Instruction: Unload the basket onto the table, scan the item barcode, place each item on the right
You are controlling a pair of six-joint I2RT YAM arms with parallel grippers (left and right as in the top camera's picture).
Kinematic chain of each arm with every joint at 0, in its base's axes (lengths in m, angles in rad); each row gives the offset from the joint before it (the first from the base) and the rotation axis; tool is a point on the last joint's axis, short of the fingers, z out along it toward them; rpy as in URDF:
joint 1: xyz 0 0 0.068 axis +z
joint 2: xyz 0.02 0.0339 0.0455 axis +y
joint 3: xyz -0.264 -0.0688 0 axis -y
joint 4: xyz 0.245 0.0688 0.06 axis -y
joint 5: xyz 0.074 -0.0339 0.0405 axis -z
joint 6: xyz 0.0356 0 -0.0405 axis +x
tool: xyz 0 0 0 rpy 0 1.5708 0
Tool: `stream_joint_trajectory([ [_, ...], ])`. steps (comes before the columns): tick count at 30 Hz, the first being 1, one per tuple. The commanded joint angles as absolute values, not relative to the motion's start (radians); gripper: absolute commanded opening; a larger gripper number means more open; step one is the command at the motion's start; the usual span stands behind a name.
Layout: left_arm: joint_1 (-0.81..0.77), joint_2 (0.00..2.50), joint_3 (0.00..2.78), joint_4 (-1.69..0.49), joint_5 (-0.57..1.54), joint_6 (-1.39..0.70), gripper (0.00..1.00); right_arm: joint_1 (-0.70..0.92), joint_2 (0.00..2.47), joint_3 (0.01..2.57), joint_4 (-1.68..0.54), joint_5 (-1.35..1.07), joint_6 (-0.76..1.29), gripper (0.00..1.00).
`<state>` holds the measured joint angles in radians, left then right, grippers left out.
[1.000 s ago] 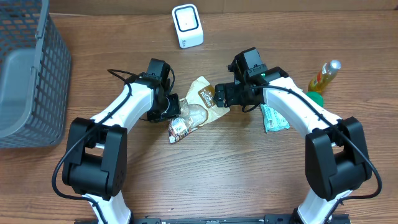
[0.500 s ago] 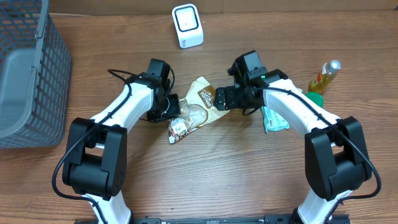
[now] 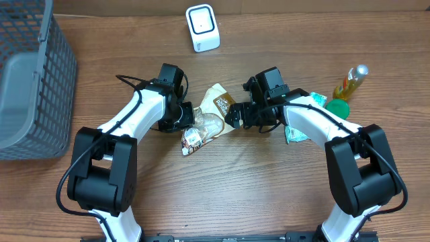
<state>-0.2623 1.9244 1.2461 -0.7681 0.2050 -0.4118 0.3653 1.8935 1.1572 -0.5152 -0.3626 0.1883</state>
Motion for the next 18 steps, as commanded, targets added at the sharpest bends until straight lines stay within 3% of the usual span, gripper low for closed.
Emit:
stream_joint_trajectory([
  [1, -0.263, 1.958, 1.213, -0.793, 0.132, -0.404, 0.13, 0.358, 1.878, 1.149, -0.488, -0.398, 0.209, 1.0],
  [14, -0.263, 1.958, 1.213, -0.784, 0.131, -0.404, 0.2, 0.36, 1.98, 1.149, -0.361, -0.48, 0.208, 1.0],
  [18, -0.263, 1.958, 1.213, -0.78, 0.132, -0.404, 0.2, 0.36, 2.022, 1.149, -0.319, -0.533, 0.21, 0.9],
])
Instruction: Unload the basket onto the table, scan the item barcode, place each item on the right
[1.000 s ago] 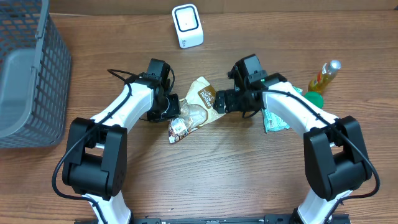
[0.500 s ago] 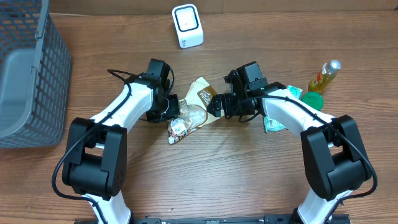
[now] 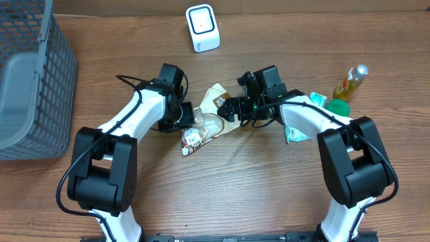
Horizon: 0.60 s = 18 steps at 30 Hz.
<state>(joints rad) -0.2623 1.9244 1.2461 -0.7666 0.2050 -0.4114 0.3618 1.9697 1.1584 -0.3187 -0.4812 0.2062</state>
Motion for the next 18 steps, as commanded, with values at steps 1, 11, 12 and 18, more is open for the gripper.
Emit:
stream_joint_trajectory([
  [1, -0.263, 1.958, 1.213, -0.78, 0.132, -0.404, 0.21, 0.36, 2.027, 1.149, -0.319, -0.551, 0.212, 0.9],
  [11, -0.263, 1.958, 1.213, -0.766, 0.158, -0.403, 0.21, 0.36, 2.086, 1.149, -0.303, -0.834, 0.213, 0.9],
  [12, -0.262, 1.958, 1.213, -0.764, 0.158, -0.403, 0.22, 0.36, 2.088, 1.149, -0.303, -0.833, 0.213, 0.89],
  [18, -0.262, 1.958, 1.213, -0.759, 0.158, -0.403, 0.22, 0.364, 2.089, 1.149, -0.253, -0.841, 0.295, 0.84],
])
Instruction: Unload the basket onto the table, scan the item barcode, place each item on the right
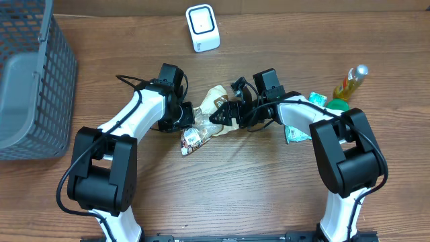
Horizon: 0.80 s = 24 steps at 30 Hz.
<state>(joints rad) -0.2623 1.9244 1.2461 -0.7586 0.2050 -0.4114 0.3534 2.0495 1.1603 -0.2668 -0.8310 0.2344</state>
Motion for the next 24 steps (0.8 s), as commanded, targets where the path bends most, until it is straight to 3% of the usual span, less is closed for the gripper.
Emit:
stream_joint_trajectory([
  [1, -0.262, 1.958, 1.213, -0.758, 0.158, -0.403, 0.22, 0.369, 2.089, 1.149, -0.239, -0.849, 0.303, 0.84],
  [10, -0.263, 1.958, 1.213, -0.758, 0.158, -0.403, 0.23, 0.468, 2.089, 1.149, -0.152, -0.853, 0.319, 0.83],
  [15, -0.262, 1.958, 1.213, -0.759, 0.157, -0.403, 0.24, 0.477, 2.089, 1.149, -0.108, -0.854, 0.375, 0.69],
  [22, -0.262, 1.958, 1.213, -0.759, 0.157, -0.377, 0.38, 0.476, 2.089, 1.149, -0.109, -0.855, 0.374, 0.61],
  [24, -0.262, 1.958, 1.213, -0.766, 0.154, -0.357, 0.47, 0.475, 2.089, 1.149, -0.109, -0.854, 0.374, 0.59],
])
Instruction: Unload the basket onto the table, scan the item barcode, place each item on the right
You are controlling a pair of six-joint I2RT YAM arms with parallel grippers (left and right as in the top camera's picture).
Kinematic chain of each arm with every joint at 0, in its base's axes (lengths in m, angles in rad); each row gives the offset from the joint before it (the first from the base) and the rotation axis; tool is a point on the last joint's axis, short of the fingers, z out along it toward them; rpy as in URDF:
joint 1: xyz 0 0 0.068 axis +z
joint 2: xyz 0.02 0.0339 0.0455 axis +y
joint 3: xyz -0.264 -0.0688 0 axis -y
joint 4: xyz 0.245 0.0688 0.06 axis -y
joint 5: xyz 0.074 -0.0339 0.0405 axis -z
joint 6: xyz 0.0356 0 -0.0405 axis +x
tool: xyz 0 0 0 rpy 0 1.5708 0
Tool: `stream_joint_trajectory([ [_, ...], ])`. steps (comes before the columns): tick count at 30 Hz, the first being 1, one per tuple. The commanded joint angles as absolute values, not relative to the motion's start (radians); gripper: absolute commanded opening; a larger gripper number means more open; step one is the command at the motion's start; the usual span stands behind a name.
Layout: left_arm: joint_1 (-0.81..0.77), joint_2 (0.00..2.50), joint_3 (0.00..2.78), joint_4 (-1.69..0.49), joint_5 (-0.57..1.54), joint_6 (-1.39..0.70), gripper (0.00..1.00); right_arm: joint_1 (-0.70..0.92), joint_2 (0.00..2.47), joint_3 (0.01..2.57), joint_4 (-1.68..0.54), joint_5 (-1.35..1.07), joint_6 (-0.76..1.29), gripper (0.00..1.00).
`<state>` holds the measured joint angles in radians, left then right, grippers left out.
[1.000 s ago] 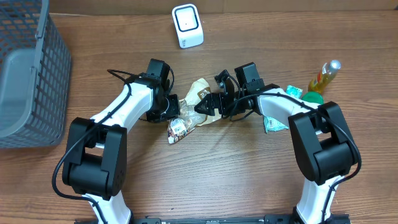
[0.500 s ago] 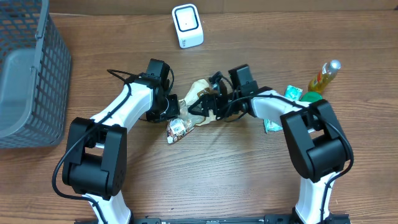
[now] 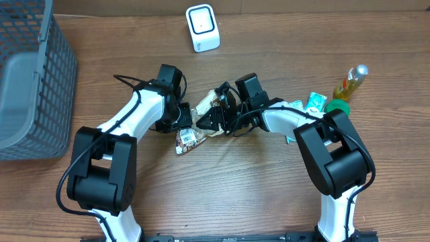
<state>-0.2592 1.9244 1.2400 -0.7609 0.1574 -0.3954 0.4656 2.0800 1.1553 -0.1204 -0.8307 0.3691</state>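
The item is a crinkly clear-and-brown snack bag [image 3: 190, 137] lying on the wooden table between the two arms. My left gripper [image 3: 183, 118] is at the bag's left edge and looks shut on it. From the right, my right gripper [image 3: 208, 121] lies across the bag's middle, its dark fingers drawn to a point and apparently pinching the wrapper. A printed label shows on the bag's lower end. The white barcode scanner [image 3: 202, 27] stands at the back of the table, well away from the bag.
A grey mesh basket [image 3: 30, 74] fills the far left. At the right lie a yellow bottle [image 3: 351, 83], a green lid [image 3: 337, 108] and a small green-white packet [image 3: 314, 102]. The table's back edge runs just behind the scanner.
My right gripper has moved further left, from the bag's right side onto its middle. The bag has shifted slightly left and down, with its label end turned more into view. The left gripper has hardly moved.
At first my right gripper stood just right of the bag, with the left gripper at the bag's left edge. Then it was at the brown top of the bag, then pointed onto the bag. Now it lies over the middle and the bag sits slightly further left.
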Motion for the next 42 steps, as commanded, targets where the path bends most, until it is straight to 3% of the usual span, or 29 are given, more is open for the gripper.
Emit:
stream_joint_trajectory([
  [1, -0.26, 1.958, 1.213, -0.77, 0.154, -0.346, 0.52, 0.475, 2.089, 1.149, -0.108, -0.854, 0.374, 0.59],
  [5, -0.26, 1.958, 1.213, -0.779, 0.154, -0.324, 0.8, 0.473, 2.089, 1.149, -0.106, -0.852, 0.365, 0.54],
  [7, -0.26, 1.958, 1.213, -0.778, 0.154, -0.325, 0.91, 0.469, 2.089, 1.149, -0.106, -0.832, 0.367, 0.34],
  [9, -0.26, 1.958, 1.213, -0.776, 0.159, -0.325, 0.97, 0.466, 2.089, 1.149, -0.11, -0.831, 0.366, 0.27],
  [22, -0.155, 1.948, 1.372, -0.92, 0.224, -0.29, 0.98, 0.463, 2.089, 1.149, -0.111, -0.832, 0.362, 0.27],
  [35, -0.001, 1.948, 1.429, -0.985, 0.636, -0.036, 0.99, 0.462, 2.089, 1.149, -0.113, -0.831, 0.358, 0.23],
  [42, 0.08, 1.948, 1.429, -0.925, 0.492, -0.022, 1.0, 0.462, 2.089, 1.149, -0.114, -0.831, 0.358, 0.23],
])
